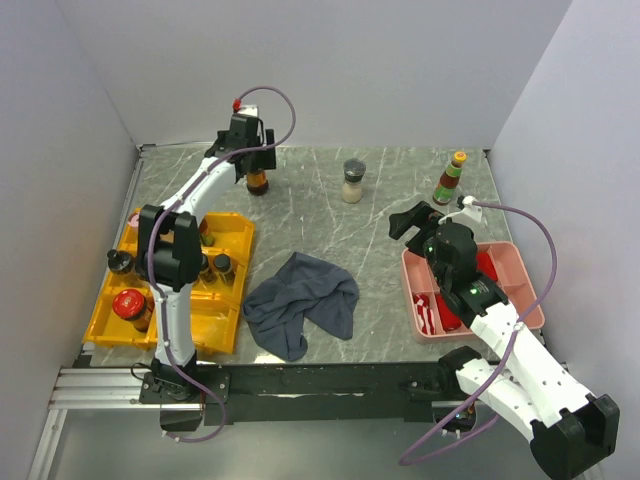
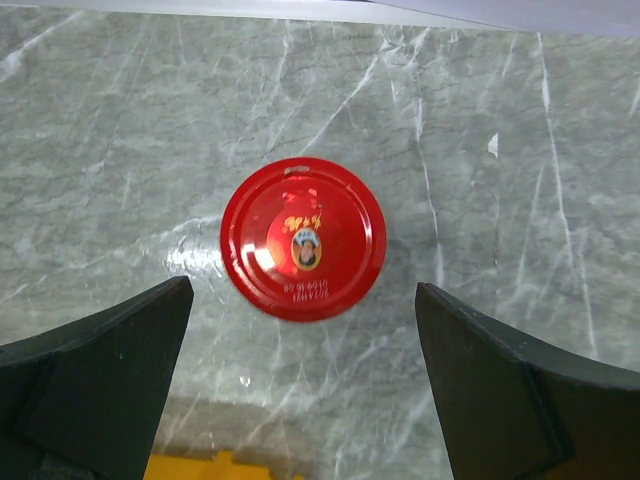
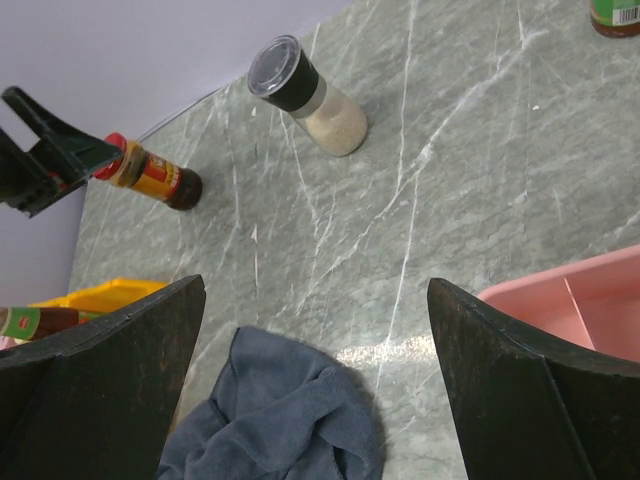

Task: Organize the condiment bottles
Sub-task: Pick up the bottle from the center of the board.

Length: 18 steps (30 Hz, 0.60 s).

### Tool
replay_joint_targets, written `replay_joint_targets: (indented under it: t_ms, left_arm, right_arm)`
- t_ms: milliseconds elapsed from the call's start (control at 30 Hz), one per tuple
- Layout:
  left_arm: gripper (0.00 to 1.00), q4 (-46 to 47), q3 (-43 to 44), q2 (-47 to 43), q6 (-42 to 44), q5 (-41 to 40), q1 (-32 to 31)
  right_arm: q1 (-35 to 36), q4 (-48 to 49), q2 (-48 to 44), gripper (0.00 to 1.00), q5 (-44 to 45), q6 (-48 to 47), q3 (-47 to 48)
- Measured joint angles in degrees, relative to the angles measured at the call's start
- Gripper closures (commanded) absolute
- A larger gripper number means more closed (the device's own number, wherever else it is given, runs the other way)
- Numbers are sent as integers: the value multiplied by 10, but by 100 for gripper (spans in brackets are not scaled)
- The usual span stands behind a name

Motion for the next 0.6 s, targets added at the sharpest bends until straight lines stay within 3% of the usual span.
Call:
replay_joint_targets:
  t_ms: [600]
  left_arm:
    - [18, 59, 21, 64, 44, -17, -2]
  right_arm:
    - [0, 12, 8, 0, -5, 0, -3]
